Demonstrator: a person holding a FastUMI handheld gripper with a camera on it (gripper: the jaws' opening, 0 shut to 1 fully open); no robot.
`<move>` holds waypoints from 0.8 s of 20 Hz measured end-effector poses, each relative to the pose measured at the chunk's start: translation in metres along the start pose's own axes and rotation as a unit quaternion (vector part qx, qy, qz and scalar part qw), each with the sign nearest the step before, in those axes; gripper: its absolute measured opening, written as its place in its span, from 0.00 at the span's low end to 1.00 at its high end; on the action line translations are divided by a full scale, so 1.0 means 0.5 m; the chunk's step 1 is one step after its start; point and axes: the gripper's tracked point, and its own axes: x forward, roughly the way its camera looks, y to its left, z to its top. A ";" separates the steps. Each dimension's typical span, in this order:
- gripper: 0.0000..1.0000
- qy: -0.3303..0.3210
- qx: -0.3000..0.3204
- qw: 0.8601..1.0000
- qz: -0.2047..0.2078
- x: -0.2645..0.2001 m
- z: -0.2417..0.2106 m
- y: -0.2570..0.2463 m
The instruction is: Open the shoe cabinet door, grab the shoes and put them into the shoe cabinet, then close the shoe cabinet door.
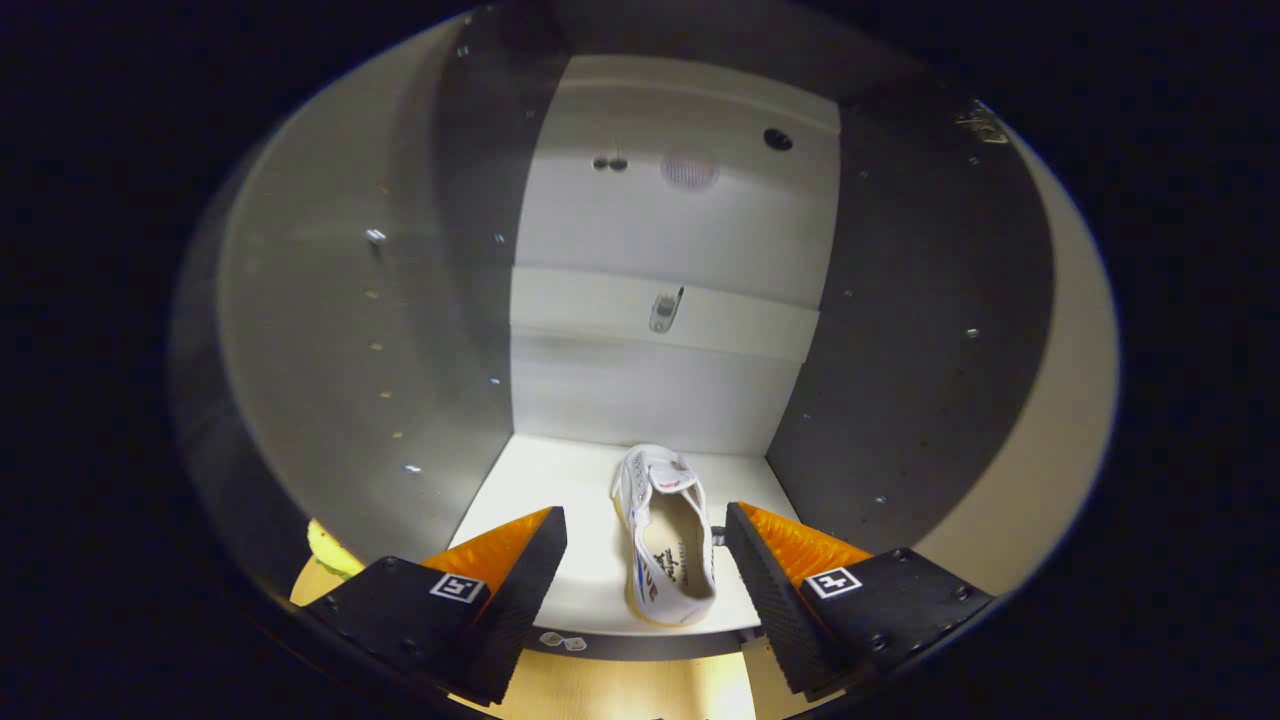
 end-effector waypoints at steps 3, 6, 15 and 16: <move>0.98 -0.047 0.021 0.999 0.002 -0.131 0.018 -0.011; 0.98 -0.073 0.031 0.997 0.011 -0.253 0.000 -0.014; 0.98 -0.059 0.069 0.996 -0.020 -0.505 -0.122 -0.085; 0.98 -0.062 0.074 0.995 -0.022 -0.531 -0.122 -0.100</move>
